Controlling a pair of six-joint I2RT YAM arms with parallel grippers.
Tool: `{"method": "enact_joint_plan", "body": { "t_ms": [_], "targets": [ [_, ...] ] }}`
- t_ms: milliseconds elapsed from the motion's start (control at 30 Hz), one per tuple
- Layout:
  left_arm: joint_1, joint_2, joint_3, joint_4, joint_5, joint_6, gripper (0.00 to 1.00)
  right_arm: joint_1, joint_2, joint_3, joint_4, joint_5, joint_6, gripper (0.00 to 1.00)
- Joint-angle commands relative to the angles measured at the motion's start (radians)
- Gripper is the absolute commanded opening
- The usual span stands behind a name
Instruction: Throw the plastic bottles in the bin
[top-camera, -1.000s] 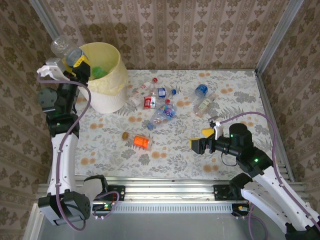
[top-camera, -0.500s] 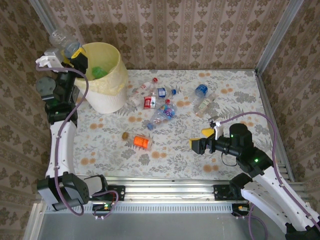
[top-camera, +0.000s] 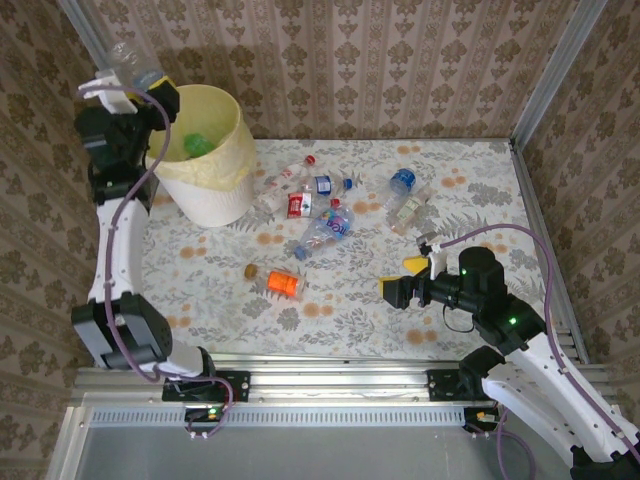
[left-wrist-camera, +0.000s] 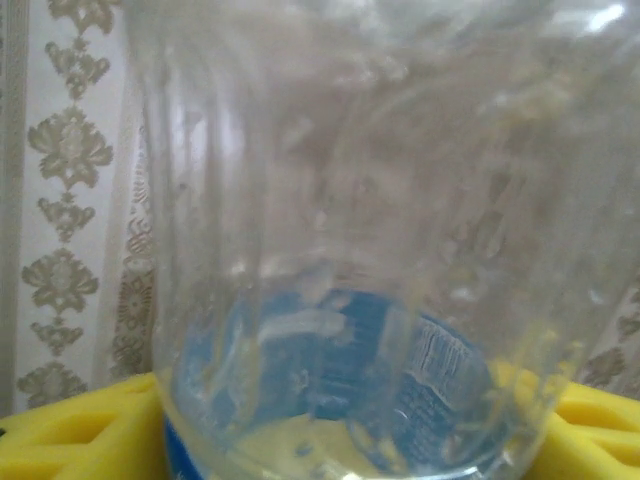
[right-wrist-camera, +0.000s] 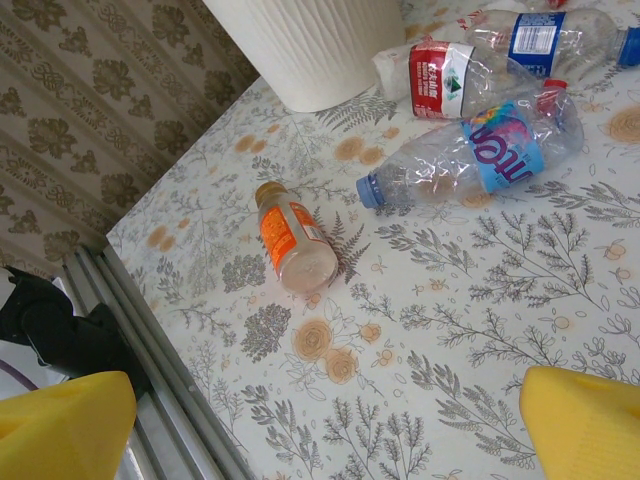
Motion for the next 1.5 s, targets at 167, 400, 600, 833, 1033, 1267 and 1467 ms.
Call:
{"method": "enact_joint_plan", "body": {
  "t_ms": [167, 400, 600, 833, 1033, 1267, 1467],
  "targets": [
    [-0.001, 0.068, 0.174, -0.417, -0.066, 0.012, 1.0, 0.005, -0.021, -0.005, -0.022, 0.003, -0.019, 1.0],
    [-0.03, -0.035, 0.19, -0.473, -0.097, 0.034, 1.0, 0.006, -0.017, -0.008, -0.011, 0.004, -0.016, 1.0],
    [-0.138, -0.121, 0.184, -0.646, -0.253, 0.102, 1.0, 0.005, -0.016, -0.009, -0.014, 0.004, -0.014, 1.0],
    [-0.225, -0.174, 0.169, -0.853, -0.296, 0.064, 1.0, 0.006, -0.016, -0.009, -0.018, 0.006, -0.014, 1.0],
    [-0.3, -0.232, 0.112, -0.99, -0.263, 0.042, 1.0, 0.006, -0.016, -0.005, -0.021, 0.005, -0.015, 1.0],
    [-0.343, -0.366, -0.049, -1.094, -0.203, -0.018, 1.0, 0.006, -0.017, -0.01, -0.016, 0.001, -0.013, 1.0],
    [-0.406, -0.447, -0.221, -1.173, -0.131, -0.083, 1.0, 0.006, -0.014, -0.011, -0.009, -0.002, -0.011, 1.0]
  ]
}}
